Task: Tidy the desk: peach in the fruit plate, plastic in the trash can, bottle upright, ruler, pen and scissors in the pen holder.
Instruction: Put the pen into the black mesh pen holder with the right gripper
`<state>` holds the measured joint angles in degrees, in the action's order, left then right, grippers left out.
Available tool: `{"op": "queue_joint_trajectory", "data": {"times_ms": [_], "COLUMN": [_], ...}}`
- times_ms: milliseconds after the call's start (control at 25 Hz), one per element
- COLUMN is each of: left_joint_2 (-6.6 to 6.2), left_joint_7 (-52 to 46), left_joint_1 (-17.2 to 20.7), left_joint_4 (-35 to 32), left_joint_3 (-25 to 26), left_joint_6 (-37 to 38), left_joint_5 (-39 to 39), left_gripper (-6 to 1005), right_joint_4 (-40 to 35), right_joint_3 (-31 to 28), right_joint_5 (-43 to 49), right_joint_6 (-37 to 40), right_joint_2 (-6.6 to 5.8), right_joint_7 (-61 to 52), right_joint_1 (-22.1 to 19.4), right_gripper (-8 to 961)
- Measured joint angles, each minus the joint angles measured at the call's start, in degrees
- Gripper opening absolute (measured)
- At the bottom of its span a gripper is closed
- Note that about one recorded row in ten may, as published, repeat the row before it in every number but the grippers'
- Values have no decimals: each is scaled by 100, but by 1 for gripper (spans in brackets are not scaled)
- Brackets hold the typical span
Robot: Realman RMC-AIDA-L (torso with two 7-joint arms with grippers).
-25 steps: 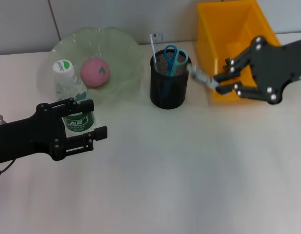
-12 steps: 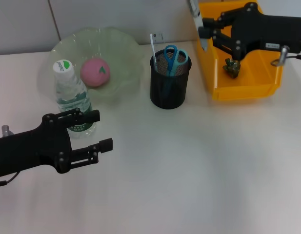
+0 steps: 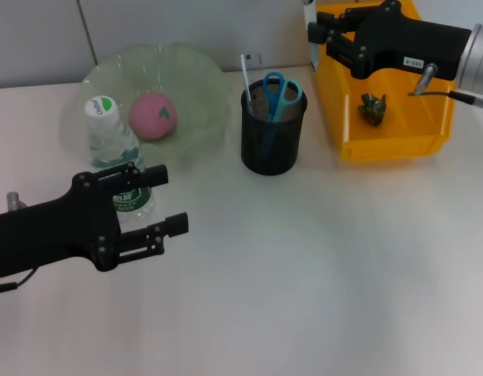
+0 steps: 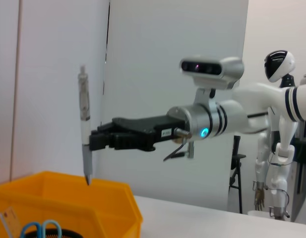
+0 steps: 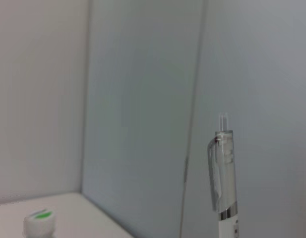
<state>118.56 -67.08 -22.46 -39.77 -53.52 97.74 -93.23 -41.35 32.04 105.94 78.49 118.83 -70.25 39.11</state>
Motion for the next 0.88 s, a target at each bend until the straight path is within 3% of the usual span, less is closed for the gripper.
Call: {"op": "queue_joint_trajectory", "data": {"times_ms": [360, 520, 720, 880], "left_joint_2": [3, -7, 2, 6], "left_joint_7": [254, 638, 686, 646], "left_joint_1": [-178, -393, -409, -330], "left_joint_4": [26, 357, 406, 531], "left_joint_3": [17, 25, 22, 39], "left_joint_6": [-80, -365, -500, -518], "left_joint_5": [24, 41, 115, 525], "left_gripper": [725, 725, 725, 725], "right_joint_4": [676, 763, 806, 822], "right_joint_3": [4, 2, 39, 218], "right_joint_5": [-598, -615, -674, -696], "right_joint_6": [-333, -373, -149, -149], "right_joint_2": [-17, -11, -80, -55], "right_joint_7": [196, 92, -63, -173], "right_joint_1": [-1, -37, -34, -19], "right_gripper": [123, 125, 127, 129]}}
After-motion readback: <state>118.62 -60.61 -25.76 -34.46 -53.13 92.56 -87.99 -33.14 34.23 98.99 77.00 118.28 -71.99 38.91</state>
